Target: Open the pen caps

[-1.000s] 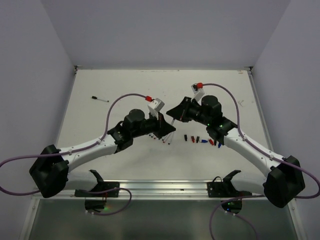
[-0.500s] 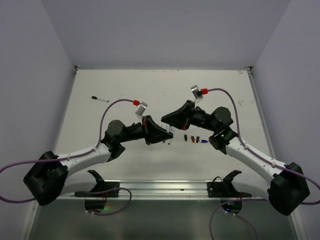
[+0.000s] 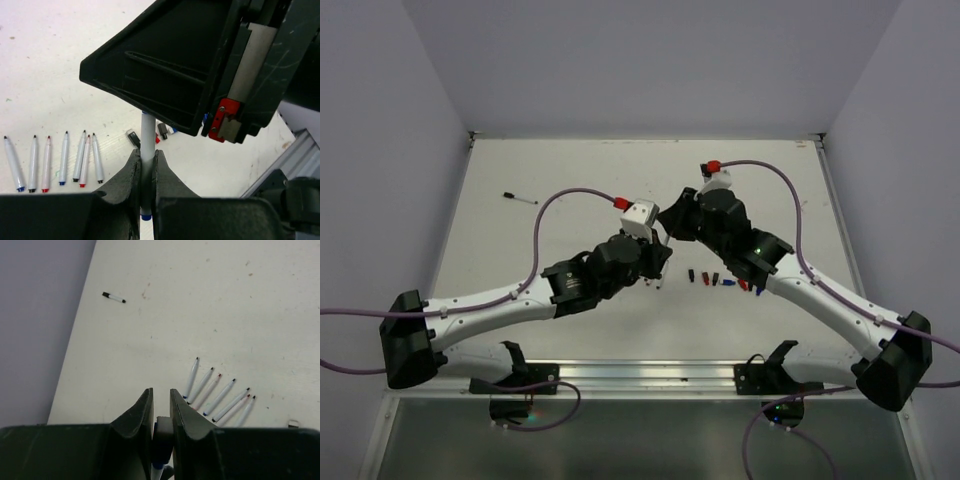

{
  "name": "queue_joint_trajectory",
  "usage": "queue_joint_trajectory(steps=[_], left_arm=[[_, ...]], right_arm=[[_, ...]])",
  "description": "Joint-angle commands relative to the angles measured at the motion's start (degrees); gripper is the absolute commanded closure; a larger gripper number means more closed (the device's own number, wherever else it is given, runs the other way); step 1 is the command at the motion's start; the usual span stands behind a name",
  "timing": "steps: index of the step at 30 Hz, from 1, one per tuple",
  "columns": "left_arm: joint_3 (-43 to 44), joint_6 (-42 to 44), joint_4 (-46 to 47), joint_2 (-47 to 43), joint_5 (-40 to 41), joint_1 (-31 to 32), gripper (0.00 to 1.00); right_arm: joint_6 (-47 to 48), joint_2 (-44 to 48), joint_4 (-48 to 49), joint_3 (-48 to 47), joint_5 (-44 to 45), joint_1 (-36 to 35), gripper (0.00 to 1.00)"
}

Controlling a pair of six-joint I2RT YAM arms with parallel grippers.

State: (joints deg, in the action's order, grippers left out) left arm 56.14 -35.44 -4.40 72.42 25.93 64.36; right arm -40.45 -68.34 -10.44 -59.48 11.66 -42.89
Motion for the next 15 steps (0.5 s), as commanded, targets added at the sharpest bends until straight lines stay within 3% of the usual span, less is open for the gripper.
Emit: queue_joint_trajectory(steps=[1,2,3,7,10,11,12,15], left_arm=[[-4.80,8.90,8.14,-7.71,-10.43,-2.39,1.00],[-7.25,8.81,13.66,-8.69,-14.73,-2.66,1.00],[-8.40,8.03,16.24,-9.49,-23.91,-3.53,1.00],[-10.60,4.95,21.70,-10.11,-36.73,-8.27,1.00],[-16.48,-1.87,34.68,-11.86,-50.86,-11.86,1.00],[-20.50,-4.61,44.91,-12.13,-53.85,-12.67,1.00],[-22.72,-7.86,51.53,-12.04,-60.32,-13.64,1.00],[-29.76,-27.24,76.85,-9.15,-65.73,-16.54,1.00]], right_arm=[[6.96,0.05,-8.29,-1.95,21.03,2.20,1.00],[6.87,-0.13,-7.85,-1.60,19.73,2.20,1.00],[6.70,-0.31,-6.97,-1.34,19.54,2.20,1.00],[6.17,-0.14,-0.66,1.54,11.04,2.99,1.00],[1.45,2.49,11.80,8.38,-4.85,7.63,1.00],[-0.32,3.03,15.76,10.51,-10.64,9.48,1.00],[-2.51,3.73,26.15,12.88,-19.57,13.50,1.00],[-10.69,4.79,45.60,20.27,-28.86,18.79,1.00]])
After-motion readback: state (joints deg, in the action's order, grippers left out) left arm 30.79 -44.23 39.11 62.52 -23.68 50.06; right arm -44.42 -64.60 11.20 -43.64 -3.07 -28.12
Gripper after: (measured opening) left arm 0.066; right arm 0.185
